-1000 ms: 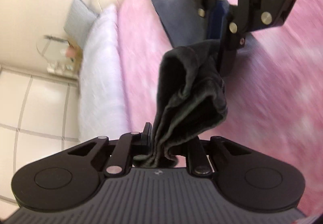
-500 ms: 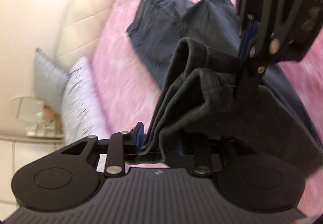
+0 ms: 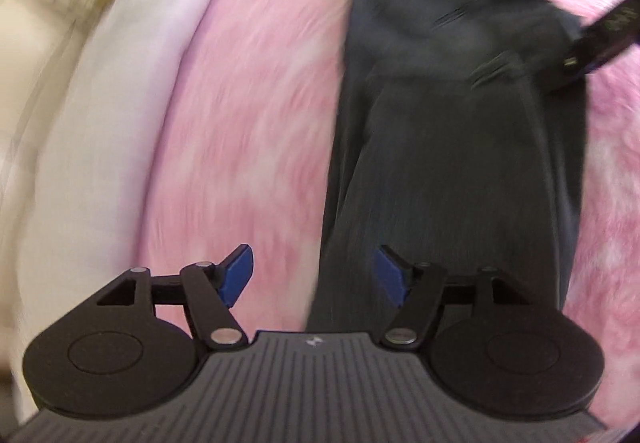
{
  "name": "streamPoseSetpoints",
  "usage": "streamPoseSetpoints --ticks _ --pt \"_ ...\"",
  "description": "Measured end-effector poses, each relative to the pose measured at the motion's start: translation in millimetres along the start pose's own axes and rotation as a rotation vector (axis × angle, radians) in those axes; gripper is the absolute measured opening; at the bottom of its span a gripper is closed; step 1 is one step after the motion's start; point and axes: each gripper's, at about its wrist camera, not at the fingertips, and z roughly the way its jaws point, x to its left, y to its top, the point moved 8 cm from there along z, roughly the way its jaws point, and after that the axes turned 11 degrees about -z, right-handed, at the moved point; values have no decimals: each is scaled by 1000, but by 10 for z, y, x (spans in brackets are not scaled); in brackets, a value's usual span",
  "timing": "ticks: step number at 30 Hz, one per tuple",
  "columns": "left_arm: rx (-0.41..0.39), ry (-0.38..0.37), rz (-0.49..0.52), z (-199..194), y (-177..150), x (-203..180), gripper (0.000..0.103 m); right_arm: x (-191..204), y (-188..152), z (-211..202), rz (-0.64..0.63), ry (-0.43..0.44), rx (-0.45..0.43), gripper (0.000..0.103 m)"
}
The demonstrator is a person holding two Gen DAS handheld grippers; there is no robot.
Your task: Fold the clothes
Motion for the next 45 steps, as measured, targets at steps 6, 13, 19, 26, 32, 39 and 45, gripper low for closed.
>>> streamPoseSetpoints --ticks 6,13,19,26,32,39,45 --pt "150 -69 -404 233 -573 356 65 160 33 239 -64 -67 19 68" --pt "106 -132 -695 276 -795 563 62 341 -28 369 -53 -98 30 74" --pt "2 -34 -477 25 -915 662 66 891 -395 260 -356 -106 70 74" --pt "-87 133 168 -91 -1184 418 68 1930 -1317 323 -1027 -31 118 73" --pt "-113 130 135 -161 -1465 511 72 2357 -1924 802 -1337 -78 157 66" --pt "-183 114 222 -266 -1687 401 79 2061 -1861 1205 -1352 -334 275 73" --pt "-299 146 540 -141 -1604 27 85 2020 -1777 1174 -1339 -318 295 47"
